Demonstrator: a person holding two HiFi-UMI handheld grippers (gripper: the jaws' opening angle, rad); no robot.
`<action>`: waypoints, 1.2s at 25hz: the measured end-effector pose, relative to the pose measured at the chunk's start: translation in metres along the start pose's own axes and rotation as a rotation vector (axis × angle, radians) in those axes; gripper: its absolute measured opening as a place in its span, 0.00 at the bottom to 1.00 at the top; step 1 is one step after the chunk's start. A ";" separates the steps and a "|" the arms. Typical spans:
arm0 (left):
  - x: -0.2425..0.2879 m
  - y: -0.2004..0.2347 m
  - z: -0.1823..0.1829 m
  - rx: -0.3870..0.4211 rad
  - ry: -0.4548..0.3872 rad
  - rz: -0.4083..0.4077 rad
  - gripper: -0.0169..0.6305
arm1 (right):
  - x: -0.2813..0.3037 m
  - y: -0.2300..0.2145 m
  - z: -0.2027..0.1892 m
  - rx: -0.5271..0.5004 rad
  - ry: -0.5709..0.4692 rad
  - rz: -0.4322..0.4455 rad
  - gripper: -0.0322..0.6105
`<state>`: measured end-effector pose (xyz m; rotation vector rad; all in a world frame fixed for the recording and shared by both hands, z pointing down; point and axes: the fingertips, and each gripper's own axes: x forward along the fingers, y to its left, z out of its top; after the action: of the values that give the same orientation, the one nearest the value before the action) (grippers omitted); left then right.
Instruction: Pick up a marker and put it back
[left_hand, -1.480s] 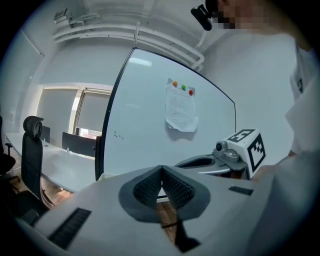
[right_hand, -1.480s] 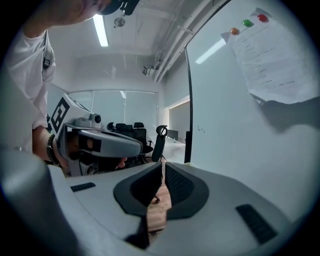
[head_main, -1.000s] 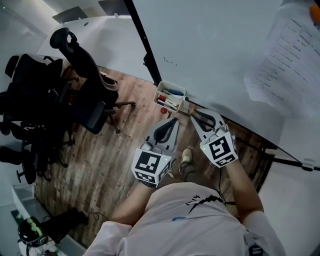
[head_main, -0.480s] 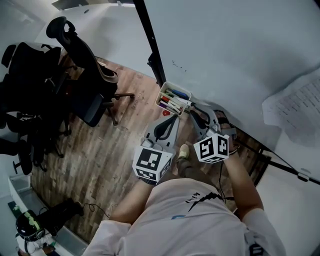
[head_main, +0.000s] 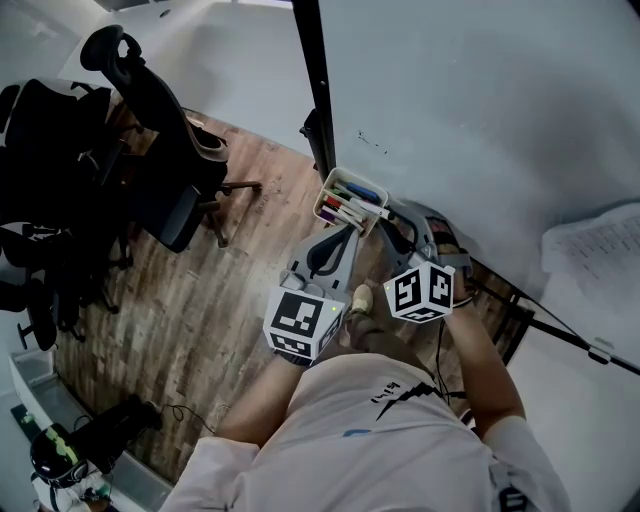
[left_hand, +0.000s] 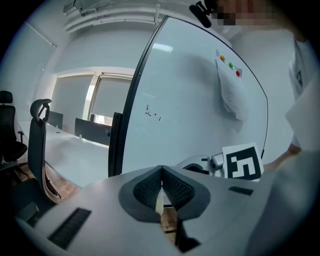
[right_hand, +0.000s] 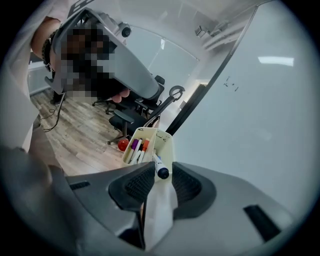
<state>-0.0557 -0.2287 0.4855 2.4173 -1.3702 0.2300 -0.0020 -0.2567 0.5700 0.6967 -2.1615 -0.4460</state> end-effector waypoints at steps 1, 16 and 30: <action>0.001 0.000 0.001 -0.001 0.001 -0.005 0.05 | 0.001 -0.001 0.000 0.004 0.006 0.000 0.21; 0.001 0.002 0.003 0.011 0.005 -0.033 0.05 | -0.018 -0.004 0.008 0.181 -0.018 0.040 0.17; -0.023 -0.028 0.050 0.066 -0.080 -0.098 0.05 | -0.092 -0.044 0.069 0.430 -0.211 -0.001 0.17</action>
<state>-0.0458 -0.2164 0.4255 2.5657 -1.2923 0.1581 0.0066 -0.2287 0.4502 0.9172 -2.4882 -0.0498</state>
